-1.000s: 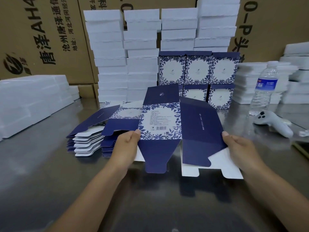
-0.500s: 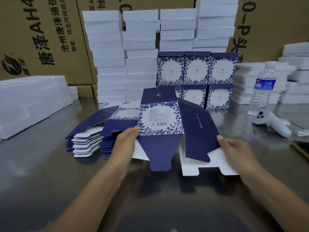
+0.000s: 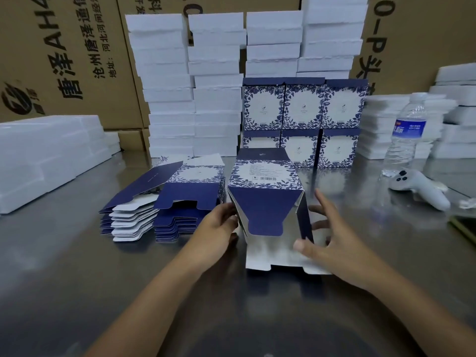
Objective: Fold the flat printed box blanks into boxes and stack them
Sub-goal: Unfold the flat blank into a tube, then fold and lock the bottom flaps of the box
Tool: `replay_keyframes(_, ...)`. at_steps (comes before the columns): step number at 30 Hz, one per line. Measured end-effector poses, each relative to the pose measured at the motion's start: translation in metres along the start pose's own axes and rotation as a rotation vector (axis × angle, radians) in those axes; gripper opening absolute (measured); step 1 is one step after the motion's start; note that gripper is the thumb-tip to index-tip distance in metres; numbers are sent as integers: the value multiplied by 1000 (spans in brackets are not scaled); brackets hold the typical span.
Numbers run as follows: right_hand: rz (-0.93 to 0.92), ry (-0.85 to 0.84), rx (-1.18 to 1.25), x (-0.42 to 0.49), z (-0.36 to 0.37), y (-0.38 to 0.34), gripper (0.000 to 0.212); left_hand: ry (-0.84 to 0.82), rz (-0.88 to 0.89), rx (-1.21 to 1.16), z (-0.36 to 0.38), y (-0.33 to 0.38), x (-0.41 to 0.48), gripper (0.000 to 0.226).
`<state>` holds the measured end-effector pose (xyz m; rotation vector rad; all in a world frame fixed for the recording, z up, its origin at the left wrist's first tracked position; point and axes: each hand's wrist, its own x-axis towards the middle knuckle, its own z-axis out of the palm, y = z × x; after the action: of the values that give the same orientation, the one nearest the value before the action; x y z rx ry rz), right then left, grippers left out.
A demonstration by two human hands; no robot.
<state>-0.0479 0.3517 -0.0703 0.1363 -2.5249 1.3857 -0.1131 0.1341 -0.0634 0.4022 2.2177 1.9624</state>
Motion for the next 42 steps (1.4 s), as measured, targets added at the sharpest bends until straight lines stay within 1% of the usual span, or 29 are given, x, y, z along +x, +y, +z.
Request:
replay_keyframes(1, -32, -29, -21, -1, 1, 0, 120, -6, 8, 61, -1, -2, 1, 31)
replay_keyframes(2, -57, -42, -33, -2, 1, 0, 119, -28, 27, 106, -2, -3, 1, 30)
replay_keyframes(3, -75, -32, -50, -2, 2, 1, 113, -65, 50, 136, -3, -3, -1, 32)
replay_keyframes(6, -157, 38, -46, -1, 4, -2, 82, -162, 127, 230, -6, -5, -3, 53)
replay_keyframes(8, -190, 79, 67, 1, 4, -3, 64, -197, 173, 256, -7, -8, -4, 68)
replay_keyframes(10, -172, 106, 204, 1, 4, -3, 42, -227, 193, 230, -7, -8, -4, 75)
replay_keyframes(11, -152, 121, 258, 1, 4, -2, 36, -228, 199, 221, -7, -8, -4, 75)
replay_keyframes(14, -117, 125, 308, 0, 6, -1, 36, -160, 188, 212, -8, -7, -3, 70)
replay_keyframes(17, -126, 129, 231, -1, 7, -2, 41, -51, 185, 255, -7, -5, -5, 60)
replay_keyframes(19, -148, 149, 186, 0, 8, -1, 43, 19, 185, 215, -6, -4, -6, 54)
replay_keyframes(22, -159, 227, 277, 1, 11, -4, 38, 92, 190, 176, -4, -1, -8, 54)
replay_keyframes(25, -166, 299, 361, 1, 12, -9, 38, 67, 212, 131, -1, 3, -9, 62)
replay_keyframes(27, -153, 326, 374, 1, 11, -9, 38, 16, 172, 49, 3, 2, -9, 71)
replay_keyframes(28, -149, 340, 335, 2, 11, -8, 38, 10, 148, 2, 6, 1, -8, 69)
replay_keyframes(29, -146, 348, 278, 1, 11, -10, 33, 24, 135, -29, 8, 0, -9, 63)
replay_keyframes(31, -144, 323, 149, 1, 12, -10, 6, 72, 119, -54, 14, -1, -9, 52)
replay_keyframes(33, -76, 263, 26, 0, 15, -9, 18, 108, 88, -74, 18, -2, -10, 49)
replay_keyframes(35, 70, 259, -97, -1, 18, -9, 20, 127, 64, -122, 19, 0, -12, 48)
replay_keyframes(37, 185, 241, -209, -2, 18, -12, 34, 141, 47, -141, 21, 2, -12, 45)
replay_keyframes(39, 230, 218, -221, -1, 17, -16, 53, 148, 31, -176, 21, 3, -13, 41)
replay_keyframes(40, 246, 201, -194, -1, 16, -17, 58, 152, 20, -198, 22, 4, -13, 39)
replay_keyframes(42, 274, 192, -102, -1, 16, -19, 58, 157, 8, -208, 23, 5, -15, 36)
